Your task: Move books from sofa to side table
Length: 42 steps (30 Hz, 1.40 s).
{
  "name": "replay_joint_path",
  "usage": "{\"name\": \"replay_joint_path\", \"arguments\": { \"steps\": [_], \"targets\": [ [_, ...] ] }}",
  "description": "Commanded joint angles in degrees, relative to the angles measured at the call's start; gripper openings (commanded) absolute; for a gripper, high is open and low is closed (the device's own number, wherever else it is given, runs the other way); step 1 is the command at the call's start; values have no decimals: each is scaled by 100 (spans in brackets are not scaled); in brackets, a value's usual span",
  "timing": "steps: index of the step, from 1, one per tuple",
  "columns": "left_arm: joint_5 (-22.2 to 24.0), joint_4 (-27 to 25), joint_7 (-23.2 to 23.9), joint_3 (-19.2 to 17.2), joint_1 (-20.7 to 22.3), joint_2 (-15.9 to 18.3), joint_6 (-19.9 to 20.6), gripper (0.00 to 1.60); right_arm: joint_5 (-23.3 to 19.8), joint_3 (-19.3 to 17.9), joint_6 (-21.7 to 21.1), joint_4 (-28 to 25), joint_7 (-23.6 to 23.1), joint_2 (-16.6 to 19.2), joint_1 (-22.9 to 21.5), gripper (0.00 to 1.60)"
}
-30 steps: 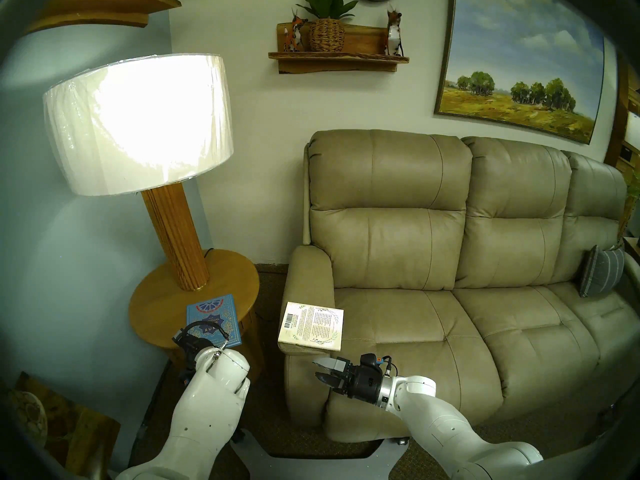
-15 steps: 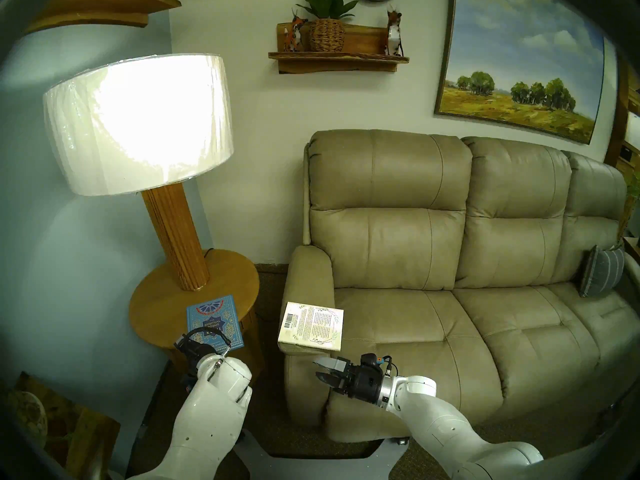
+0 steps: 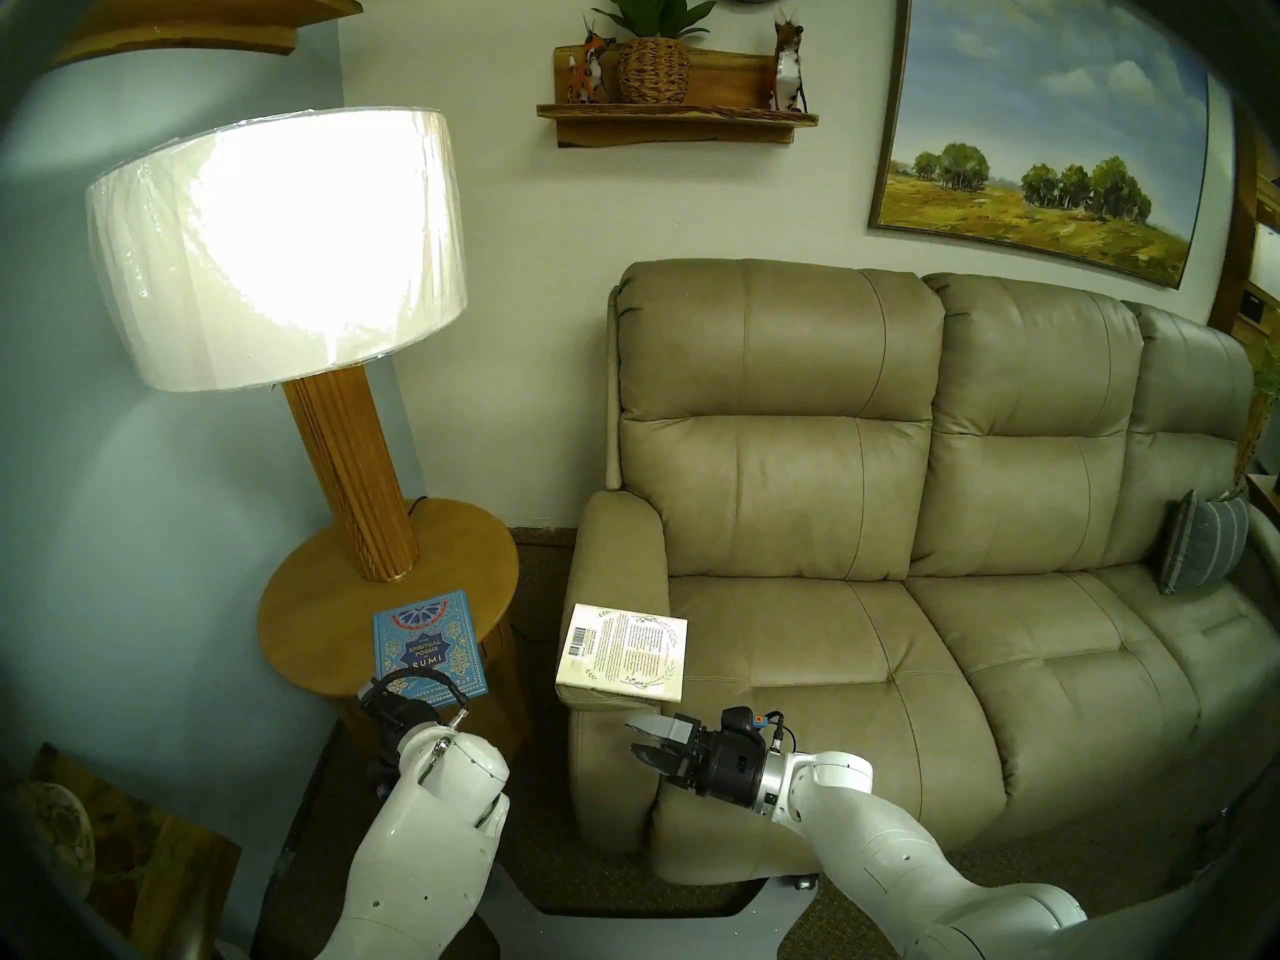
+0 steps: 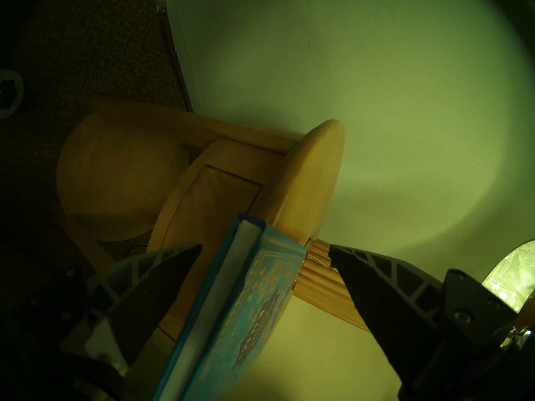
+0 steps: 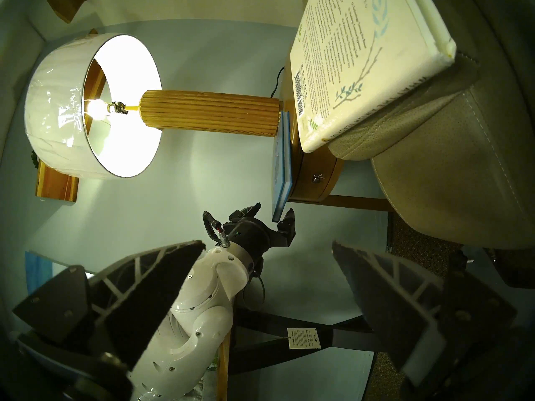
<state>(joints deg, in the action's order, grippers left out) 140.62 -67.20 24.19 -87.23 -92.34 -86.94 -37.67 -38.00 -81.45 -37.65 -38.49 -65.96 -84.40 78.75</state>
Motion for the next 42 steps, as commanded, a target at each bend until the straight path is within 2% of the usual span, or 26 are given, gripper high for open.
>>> {"name": "replay_joint_path", "arguments": {
  "steps": [1,3,6,13,18,21,23,27,35,42],
  "targets": [
    [-234,-551,245,259,-534,-44,62,160,-40,-30,-3,-44,-44,-17,-52,160],
    [-397,-659,469,362,-746,-80,-33,160,-59,-84,14,19,27,-17,-87,160],
    [-644,-515,725,600,-891,-53,-106,160,-80,-171,13,77,138,-3,-120,160],
    [-1003,-494,1288,939,-1393,51,-107,160,-56,-393,174,124,510,77,-135,160],
    [-1236,-797,1751,1046,-1797,226,167,160,-101,-587,394,250,788,10,-251,160],
    [-1378,-899,2000,1056,-1932,300,286,160,-21,-633,760,344,1050,-93,-362,160],
    [-1419,-888,2133,1052,-1953,350,397,160,-53,-681,784,488,1171,-180,-475,160],
    [-1461,-797,2438,1031,-1940,402,487,160,11,-695,1140,698,1476,-321,-680,160],
    [-1471,-533,2621,1001,-1916,437,649,160,-33,-782,1359,1038,1843,-495,-1146,160],
    [-1421,-365,2744,907,-1851,411,828,160,-25,-805,1562,1215,1850,-566,-1381,160]
  ]
}}
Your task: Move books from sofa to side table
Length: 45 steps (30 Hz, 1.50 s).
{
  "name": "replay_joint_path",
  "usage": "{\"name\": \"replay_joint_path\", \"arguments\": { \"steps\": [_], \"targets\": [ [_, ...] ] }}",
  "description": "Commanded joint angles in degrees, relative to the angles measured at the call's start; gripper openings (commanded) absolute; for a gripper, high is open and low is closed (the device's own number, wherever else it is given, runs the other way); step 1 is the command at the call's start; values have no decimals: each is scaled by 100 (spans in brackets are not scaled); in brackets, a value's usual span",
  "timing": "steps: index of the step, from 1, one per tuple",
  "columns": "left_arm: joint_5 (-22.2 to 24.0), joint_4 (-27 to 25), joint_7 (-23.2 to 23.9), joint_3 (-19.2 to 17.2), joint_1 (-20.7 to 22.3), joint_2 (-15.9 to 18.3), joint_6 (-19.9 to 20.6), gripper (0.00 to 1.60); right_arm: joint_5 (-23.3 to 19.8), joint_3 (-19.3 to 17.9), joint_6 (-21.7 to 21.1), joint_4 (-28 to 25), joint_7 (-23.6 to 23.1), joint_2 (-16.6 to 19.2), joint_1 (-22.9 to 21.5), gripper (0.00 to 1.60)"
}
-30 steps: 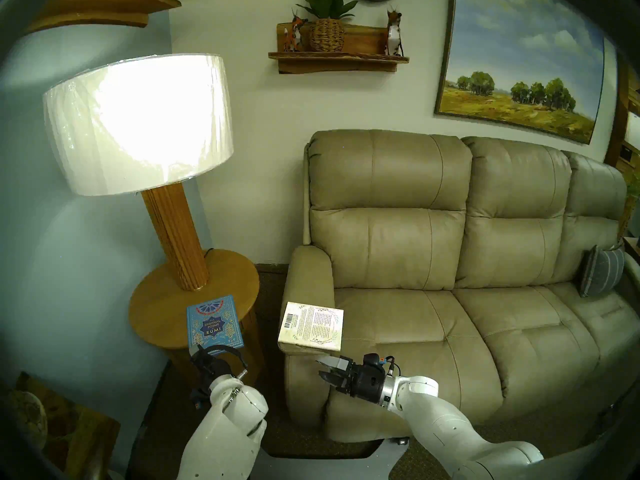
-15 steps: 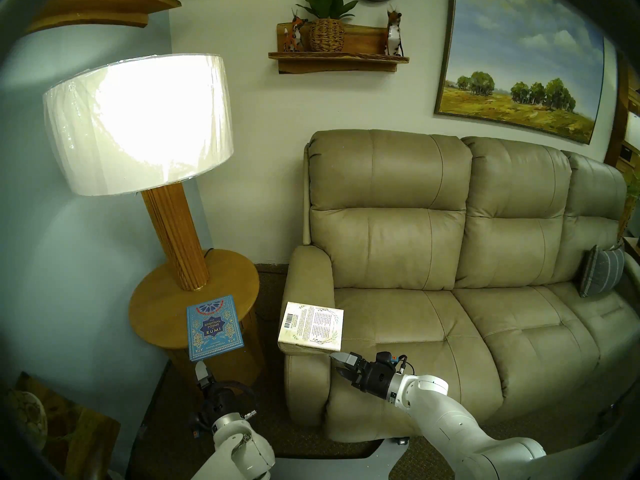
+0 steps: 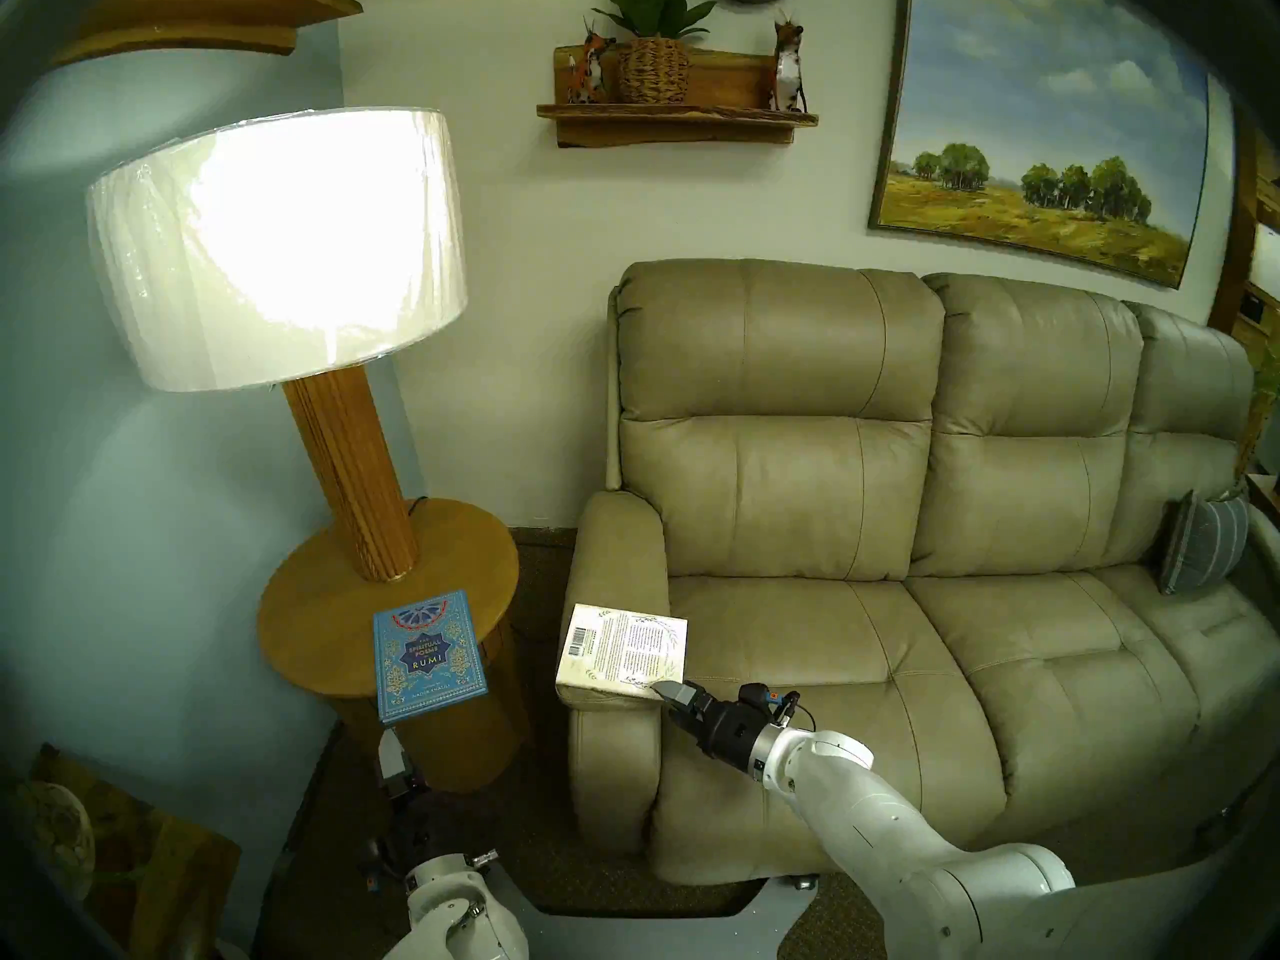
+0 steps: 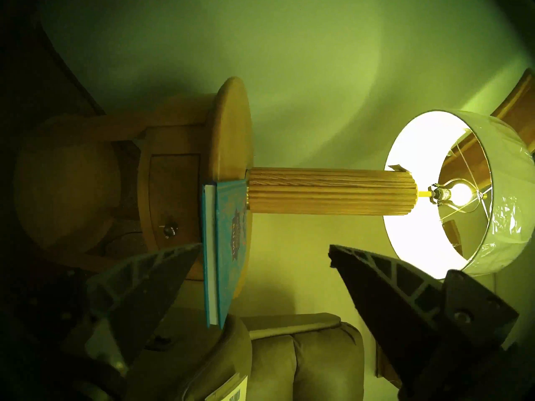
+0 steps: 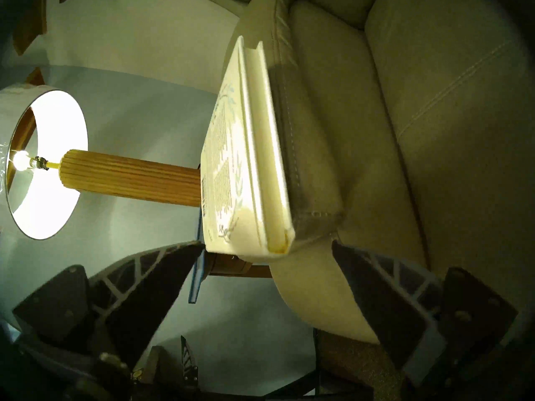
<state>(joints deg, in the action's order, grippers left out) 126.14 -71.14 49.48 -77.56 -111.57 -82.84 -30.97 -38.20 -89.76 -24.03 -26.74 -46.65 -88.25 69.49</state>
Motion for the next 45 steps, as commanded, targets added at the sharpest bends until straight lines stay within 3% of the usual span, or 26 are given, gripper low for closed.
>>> {"name": "replay_joint_path", "arguments": {
  "steps": [1,13,25,35,39,45],
  "targets": [
    [29,53,241,-72,81,-7,183,160,1,29,232,88,-91,-183,-486,160],
    [105,82,332,-192,75,-38,391,160,123,170,340,-21,-510,-5,-407,160],
    [178,-3,293,-199,33,-29,460,160,78,197,18,-388,-817,118,-137,160],
    [180,-61,250,-190,7,-28,474,160,-4,109,-436,-1014,-814,197,210,160],
    [169,-103,211,-192,-9,-27,473,160,-35,-23,-668,-1315,-537,157,367,160],
    [165,-166,193,-228,-46,-31,443,160,-40,-80,-626,-1088,-523,84,234,160]
  ]
}}
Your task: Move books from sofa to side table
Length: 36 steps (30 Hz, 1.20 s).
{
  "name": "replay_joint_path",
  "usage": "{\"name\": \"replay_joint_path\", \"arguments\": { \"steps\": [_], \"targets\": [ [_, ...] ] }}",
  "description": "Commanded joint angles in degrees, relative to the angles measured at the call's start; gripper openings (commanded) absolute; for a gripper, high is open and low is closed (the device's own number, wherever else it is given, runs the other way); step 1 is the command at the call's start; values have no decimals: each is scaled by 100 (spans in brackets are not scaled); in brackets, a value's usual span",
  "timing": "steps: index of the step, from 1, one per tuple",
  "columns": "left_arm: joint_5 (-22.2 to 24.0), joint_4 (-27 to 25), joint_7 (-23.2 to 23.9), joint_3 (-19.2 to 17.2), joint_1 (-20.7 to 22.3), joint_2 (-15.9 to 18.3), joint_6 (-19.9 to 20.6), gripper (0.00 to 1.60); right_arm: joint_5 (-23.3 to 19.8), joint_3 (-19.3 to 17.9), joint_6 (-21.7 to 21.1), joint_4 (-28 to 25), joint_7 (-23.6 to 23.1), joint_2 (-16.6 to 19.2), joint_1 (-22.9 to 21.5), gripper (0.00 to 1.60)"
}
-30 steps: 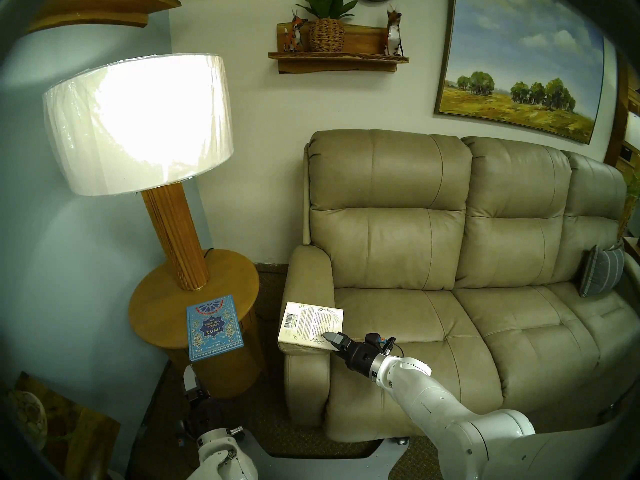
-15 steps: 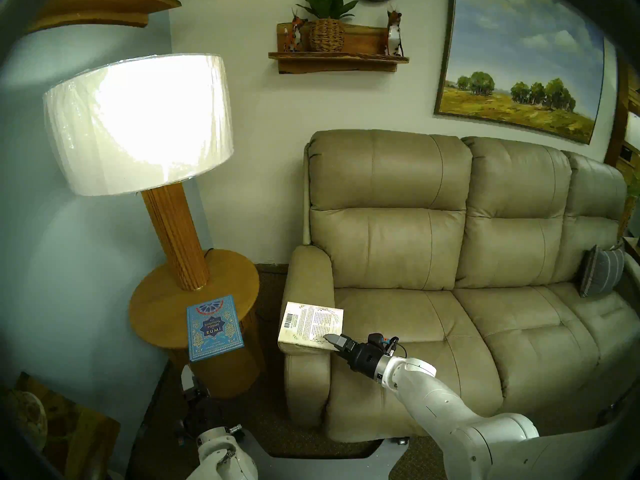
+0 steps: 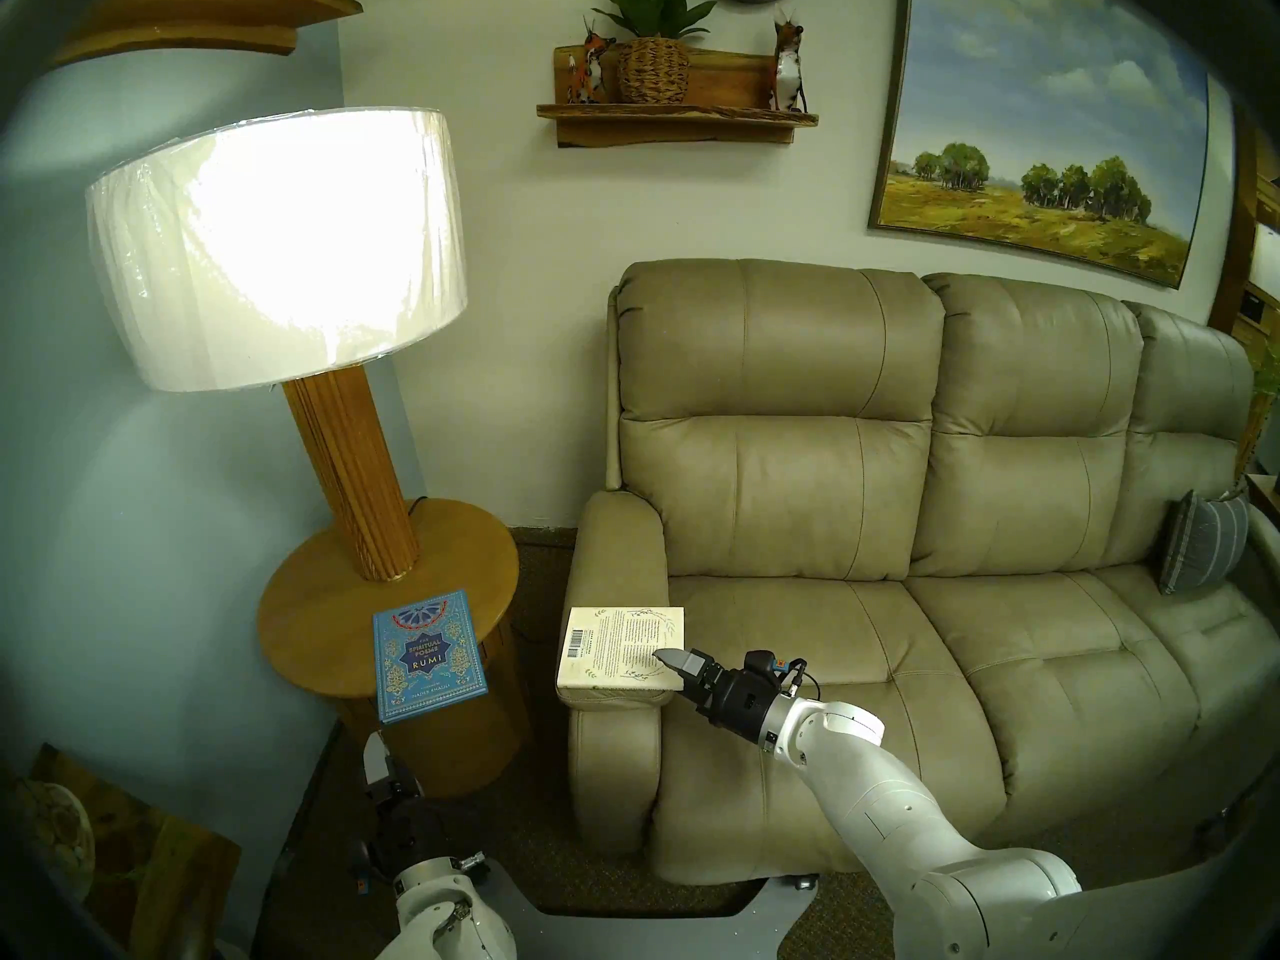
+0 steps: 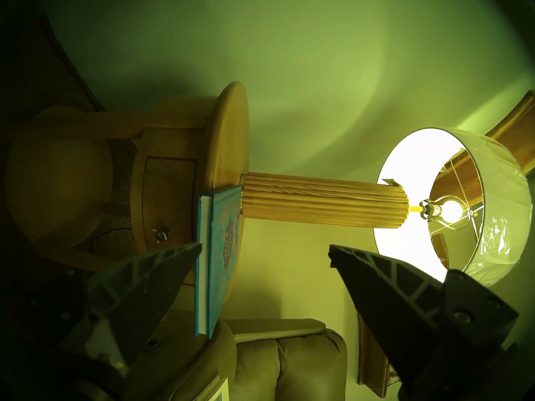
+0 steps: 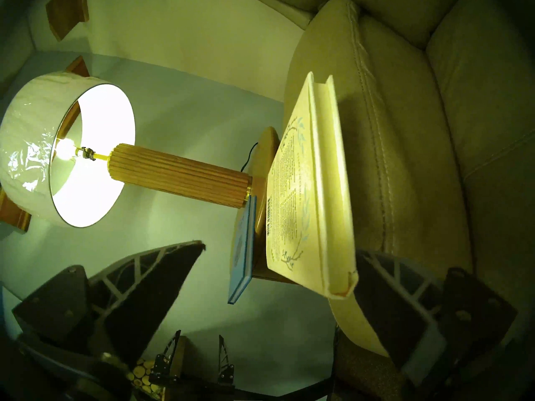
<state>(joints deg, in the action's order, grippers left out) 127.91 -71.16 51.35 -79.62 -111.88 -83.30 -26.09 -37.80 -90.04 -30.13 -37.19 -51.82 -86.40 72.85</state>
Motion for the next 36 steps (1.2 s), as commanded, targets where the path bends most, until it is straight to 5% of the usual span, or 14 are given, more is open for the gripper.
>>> {"name": "replay_joint_path", "arguments": {
  "steps": [1,13,15,16,20,27,36],
  "targets": [
    [-11,-167,2,-28,-16,13,-46,160,-109,-77,14,20,-47,-127,-133,160],
    [-36,-255,-48,-65,-55,12,-69,160,-72,-130,22,519,75,-256,-477,160],
    [-34,-266,-68,-74,-62,18,-74,160,-55,-146,-19,589,180,-253,-525,111],
    [-34,-270,-74,-79,-64,21,-75,160,-40,-148,6,610,221,-251,-535,73],
    [-76,-296,-93,-65,-85,78,-47,160,43,-120,190,660,267,-206,-510,0],
    [-91,-205,-69,-10,-68,32,52,160,-314,-209,3,545,-508,-276,-379,0],
    [-178,-137,96,102,-41,-83,40,160,-166,78,-204,549,-1048,-455,-417,0]
  ]
}}
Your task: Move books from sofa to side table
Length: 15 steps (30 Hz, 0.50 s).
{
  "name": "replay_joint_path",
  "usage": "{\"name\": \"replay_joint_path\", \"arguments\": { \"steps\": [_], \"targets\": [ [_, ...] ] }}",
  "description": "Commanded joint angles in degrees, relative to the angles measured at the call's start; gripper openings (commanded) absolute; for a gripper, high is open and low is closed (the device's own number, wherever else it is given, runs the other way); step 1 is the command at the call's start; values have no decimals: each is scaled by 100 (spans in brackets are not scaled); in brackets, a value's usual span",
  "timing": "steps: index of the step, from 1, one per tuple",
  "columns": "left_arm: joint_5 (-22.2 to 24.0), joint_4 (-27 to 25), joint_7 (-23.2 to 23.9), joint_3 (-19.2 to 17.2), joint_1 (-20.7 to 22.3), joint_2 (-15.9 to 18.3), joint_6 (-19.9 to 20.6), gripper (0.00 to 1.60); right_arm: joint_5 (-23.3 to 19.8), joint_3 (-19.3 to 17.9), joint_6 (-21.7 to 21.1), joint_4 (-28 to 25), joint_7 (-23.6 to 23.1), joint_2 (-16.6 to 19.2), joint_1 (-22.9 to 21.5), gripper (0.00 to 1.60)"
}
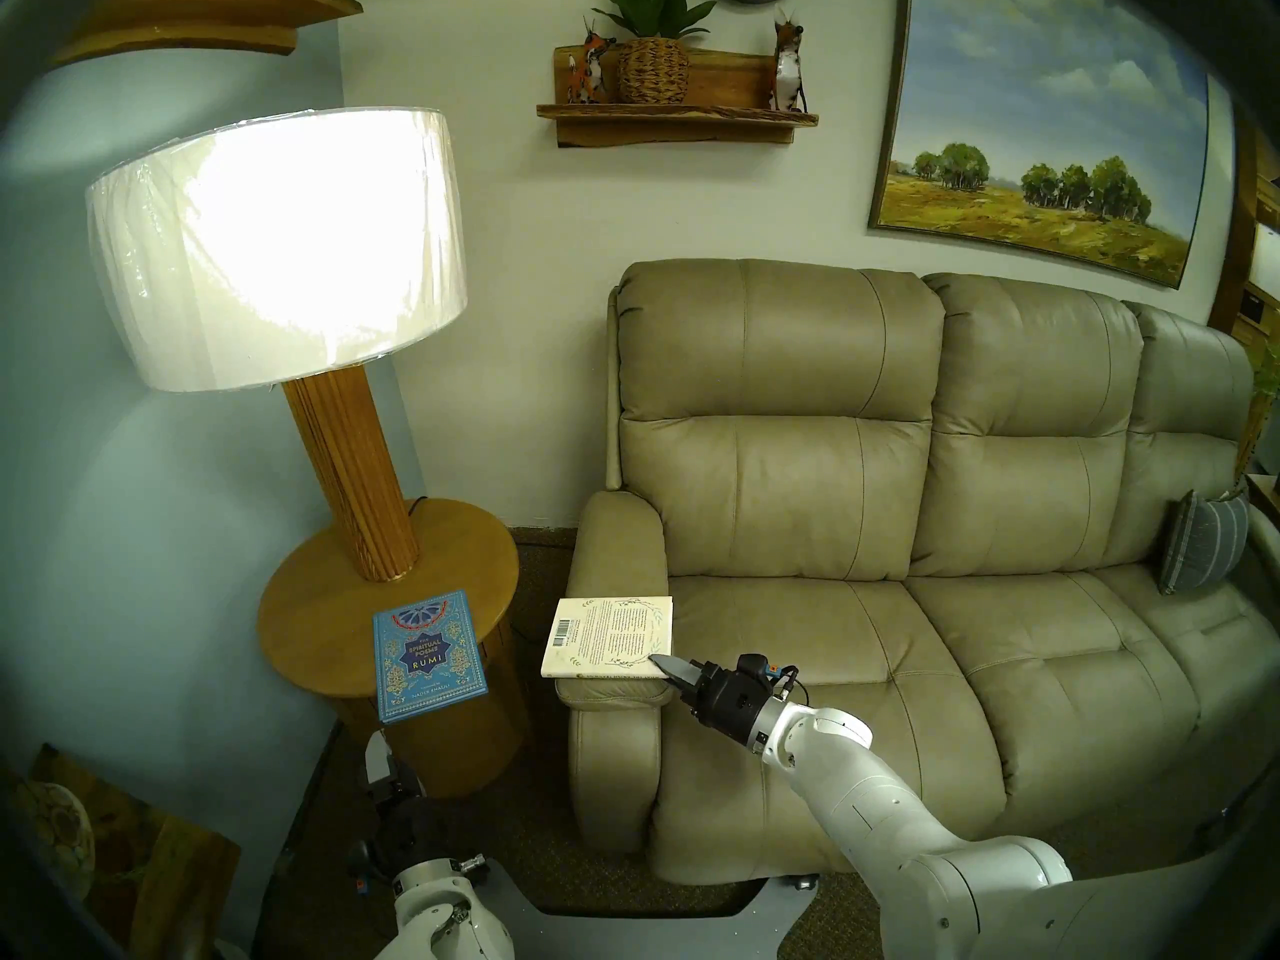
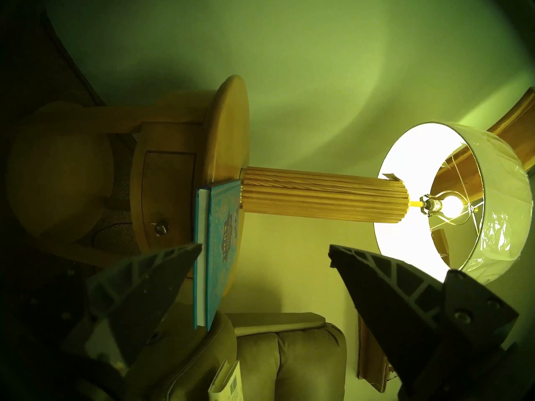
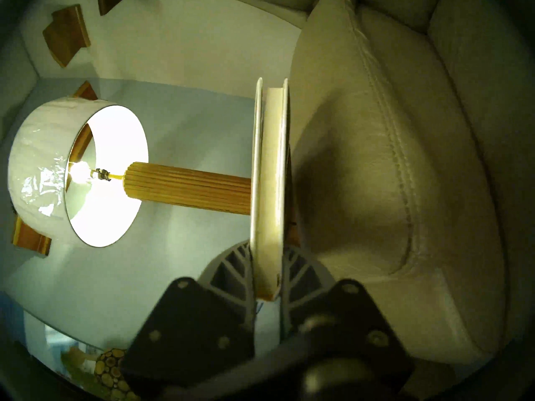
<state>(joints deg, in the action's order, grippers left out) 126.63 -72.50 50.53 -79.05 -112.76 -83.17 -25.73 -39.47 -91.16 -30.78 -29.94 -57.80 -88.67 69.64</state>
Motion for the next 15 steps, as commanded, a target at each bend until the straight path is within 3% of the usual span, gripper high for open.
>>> {"name": "replay_joint_path", "arguments": {
  "steps": [1,7,15],
  "targets": [
    [-56,-3,191,58,53,-109,2,160,14,221,-137,-194,-480,-244,-82,0],
    [-120,65,199,216,198,-177,23,160,116,468,-241,-355,-652,-335,57,0],
    [-160,142,126,733,411,-19,73,160,205,773,-442,-798,-899,-383,372,0]
  ]
}}
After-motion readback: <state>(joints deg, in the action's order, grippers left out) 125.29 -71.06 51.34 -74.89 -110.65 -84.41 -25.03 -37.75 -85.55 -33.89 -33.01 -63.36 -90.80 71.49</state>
